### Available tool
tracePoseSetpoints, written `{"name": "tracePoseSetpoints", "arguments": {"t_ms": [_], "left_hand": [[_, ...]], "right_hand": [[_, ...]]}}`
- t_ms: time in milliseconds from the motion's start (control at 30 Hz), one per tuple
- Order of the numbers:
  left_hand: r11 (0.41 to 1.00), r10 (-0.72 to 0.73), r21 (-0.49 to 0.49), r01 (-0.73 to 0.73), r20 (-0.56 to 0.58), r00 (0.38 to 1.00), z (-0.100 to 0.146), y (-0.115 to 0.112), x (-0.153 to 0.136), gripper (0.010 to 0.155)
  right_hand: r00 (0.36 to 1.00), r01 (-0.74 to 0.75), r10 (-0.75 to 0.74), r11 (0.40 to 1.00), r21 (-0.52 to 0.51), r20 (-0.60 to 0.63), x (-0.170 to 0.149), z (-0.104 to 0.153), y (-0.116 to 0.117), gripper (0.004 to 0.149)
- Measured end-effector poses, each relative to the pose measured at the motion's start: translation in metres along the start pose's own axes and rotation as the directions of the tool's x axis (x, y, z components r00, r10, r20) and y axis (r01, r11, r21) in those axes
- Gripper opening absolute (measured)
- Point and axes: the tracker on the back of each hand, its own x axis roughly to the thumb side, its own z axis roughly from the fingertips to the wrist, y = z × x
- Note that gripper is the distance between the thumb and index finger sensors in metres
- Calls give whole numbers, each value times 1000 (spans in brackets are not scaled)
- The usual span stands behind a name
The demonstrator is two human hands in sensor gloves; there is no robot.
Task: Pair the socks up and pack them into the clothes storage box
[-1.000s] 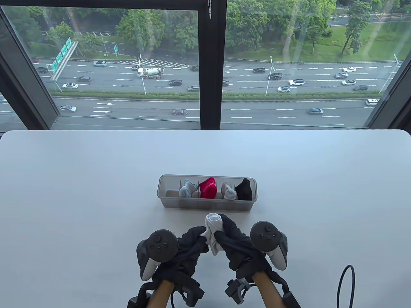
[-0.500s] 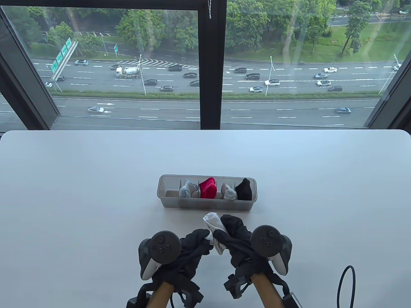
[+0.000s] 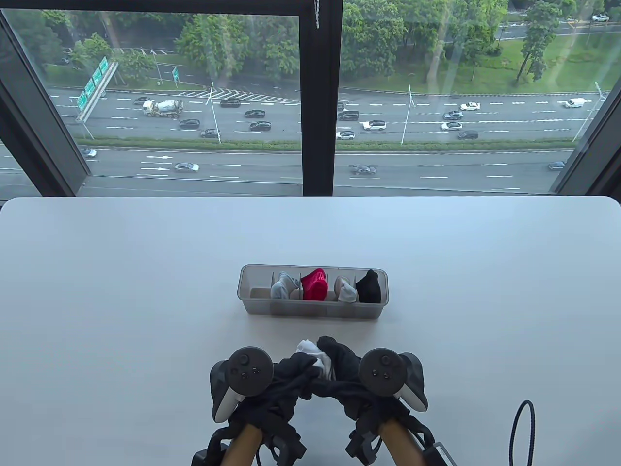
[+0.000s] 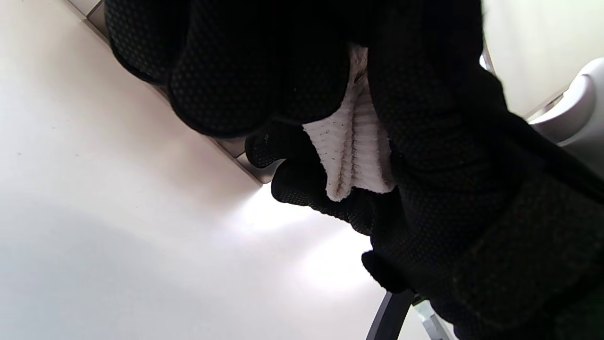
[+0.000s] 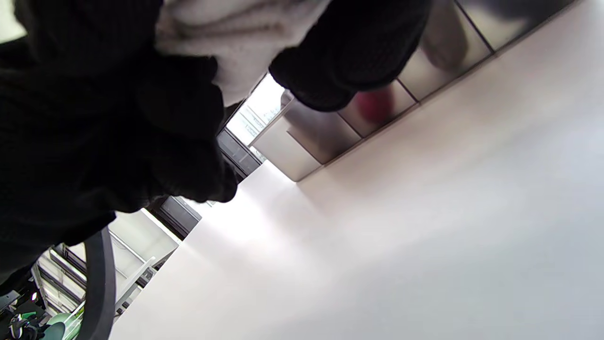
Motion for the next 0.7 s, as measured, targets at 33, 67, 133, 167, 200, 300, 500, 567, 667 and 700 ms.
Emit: {"name": "tracePoseSetpoints", "arguments": {"t_ms": [33,67,133,167,200,300,500,567,667,700], "left_hand": [[1000,-16,-14,16,-3,1000,-1,-1,0,42],[999,-26,-24,26,-3,1000,-1,-2,0,42],[999,-38,-34,38,-5,999,-1,-2,0,43],[997,-49,-60,49,-6,999,-2,-2,0,43],[995,-59,-79,59,-4,998,-2,-3,1,43],[989,-145,-29,144,-23,989,-1,-5,5,46],[972,-172,140,189,-120,978,1,-1,2,43],[964,-157,187,190,-180,971,1,1,-5,42],[964,-74,234,128,-226,971,0,7,-16,42],[962,-58,247,116,-232,971,-1,8,-18,42]], "right_hand": [[1000,-6,6,1000,23,0,0,-1,-2,85],[999,-34,33,998,51,9,0,-2,-5,83],[998,-56,55,994,90,16,-1,-6,-8,79],[999,-43,43,991,126,2,-3,-7,-9,75],[1000,-31,31,988,148,-2,-4,-8,-10,71],[999,3,2,995,101,-51,-8,-10,-14,59],[997,-55,58,997,53,-55,3,-11,-9,67],[998,-22,25,998,55,-50,7,-12,-3,62],[1000,-10,12,997,75,-22,10,-14,0,58],[1000,8,-7,997,79,-23,11,-14,0,58]]}}
